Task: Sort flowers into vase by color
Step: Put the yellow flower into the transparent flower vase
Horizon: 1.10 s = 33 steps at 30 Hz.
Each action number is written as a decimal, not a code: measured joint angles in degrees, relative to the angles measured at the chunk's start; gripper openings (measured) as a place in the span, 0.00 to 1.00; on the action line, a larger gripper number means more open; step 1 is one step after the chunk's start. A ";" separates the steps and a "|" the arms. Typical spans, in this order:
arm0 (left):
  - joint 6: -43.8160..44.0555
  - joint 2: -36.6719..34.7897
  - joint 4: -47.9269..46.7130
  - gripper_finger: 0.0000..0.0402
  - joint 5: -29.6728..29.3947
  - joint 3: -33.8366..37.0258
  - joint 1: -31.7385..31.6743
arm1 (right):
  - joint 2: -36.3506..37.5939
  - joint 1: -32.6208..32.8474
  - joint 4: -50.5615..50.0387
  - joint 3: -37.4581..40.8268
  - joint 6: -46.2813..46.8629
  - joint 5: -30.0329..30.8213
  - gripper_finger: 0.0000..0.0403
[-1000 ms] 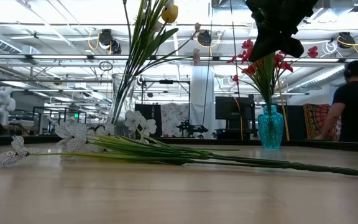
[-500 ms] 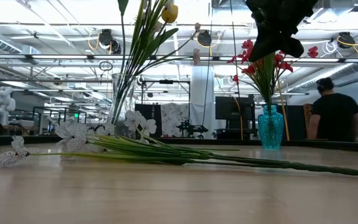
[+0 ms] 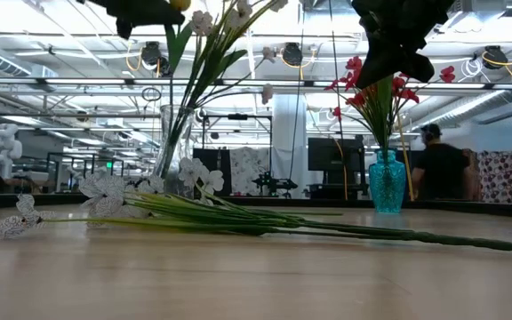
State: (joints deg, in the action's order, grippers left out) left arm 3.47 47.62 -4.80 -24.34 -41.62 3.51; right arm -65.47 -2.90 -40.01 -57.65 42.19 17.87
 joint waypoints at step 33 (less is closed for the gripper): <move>2.27 -5.97 -4.71 0.32 1.73 1.02 0.00 | -0.02 0.00 0.17 0.00 4.97 -0.22 0.00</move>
State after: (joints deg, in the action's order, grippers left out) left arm 5.74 41.65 -9.52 -22.61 -40.60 3.51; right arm -65.49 -2.90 -39.84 -57.65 47.16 17.65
